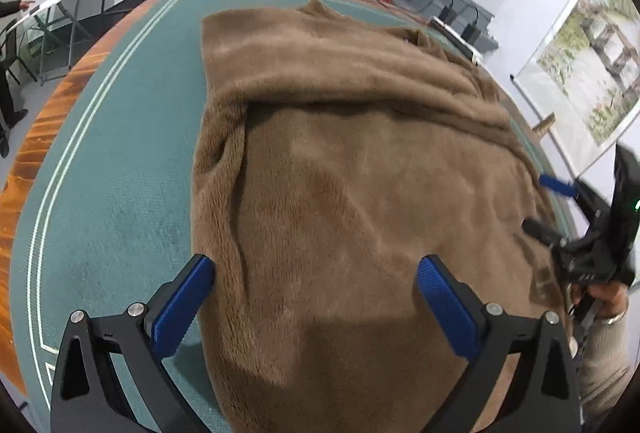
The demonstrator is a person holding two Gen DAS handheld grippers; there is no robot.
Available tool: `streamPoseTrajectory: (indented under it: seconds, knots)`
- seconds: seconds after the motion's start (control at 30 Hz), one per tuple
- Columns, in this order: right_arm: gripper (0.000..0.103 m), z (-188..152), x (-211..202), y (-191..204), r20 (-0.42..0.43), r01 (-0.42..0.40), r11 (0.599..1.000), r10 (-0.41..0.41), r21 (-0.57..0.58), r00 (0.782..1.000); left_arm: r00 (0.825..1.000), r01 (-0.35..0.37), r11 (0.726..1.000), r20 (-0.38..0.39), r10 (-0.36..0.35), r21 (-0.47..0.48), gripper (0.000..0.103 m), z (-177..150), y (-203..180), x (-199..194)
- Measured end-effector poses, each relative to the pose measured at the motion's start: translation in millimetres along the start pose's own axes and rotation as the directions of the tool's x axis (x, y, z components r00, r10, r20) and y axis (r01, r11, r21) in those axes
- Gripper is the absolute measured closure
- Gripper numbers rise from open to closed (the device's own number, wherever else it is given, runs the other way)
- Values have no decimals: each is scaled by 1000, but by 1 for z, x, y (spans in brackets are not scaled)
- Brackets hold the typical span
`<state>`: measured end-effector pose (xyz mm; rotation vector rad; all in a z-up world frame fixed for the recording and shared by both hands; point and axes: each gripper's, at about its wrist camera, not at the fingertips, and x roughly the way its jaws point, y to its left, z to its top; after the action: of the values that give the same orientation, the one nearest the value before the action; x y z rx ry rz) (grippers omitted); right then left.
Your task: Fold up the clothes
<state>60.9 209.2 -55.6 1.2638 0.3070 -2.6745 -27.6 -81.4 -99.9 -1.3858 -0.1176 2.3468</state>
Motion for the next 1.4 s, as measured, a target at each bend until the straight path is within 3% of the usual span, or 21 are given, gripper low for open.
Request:
streamPoseTrajectory:
  seconds: [0.27,0.4,0.57,0.7,0.83,1.03,1.17,1.4]
  knots:
    - [1,13,-4,-36,30,15,993,-19,119,999,1000,12,1000,28,-12,-3,1,43,-16,9]
    - [1,33,-4,-57,71,28,988,-40,153,997,998,59,997,29,-58,-40,1,79,-17,24]
    - [1,58,18,-83,89,44,980,-62,192,994,998,-63,998,17,64,-28,1,110,-13,60]
    - [1,67,60,-101,29,6,972,-13,236,999,994,-105,994,-3,105,-17,1,113,-9,87]
    - [1,65,100,-104,-54,47,979,-37,199,998,991,-134,991,7,134,20,1,110,-8,104]
    - [1,74,115,-114,-42,48,977,-41,208,998,981,-189,980,57,186,53,1,117,-16,119]
    - [1,84,124,-122,-42,53,974,-45,221,998,982,-177,983,75,173,57,1,126,-14,126]
    - [1,81,118,-125,-18,28,970,-24,241,1000,988,-130,989,95,123,73,0,101,-18,97]
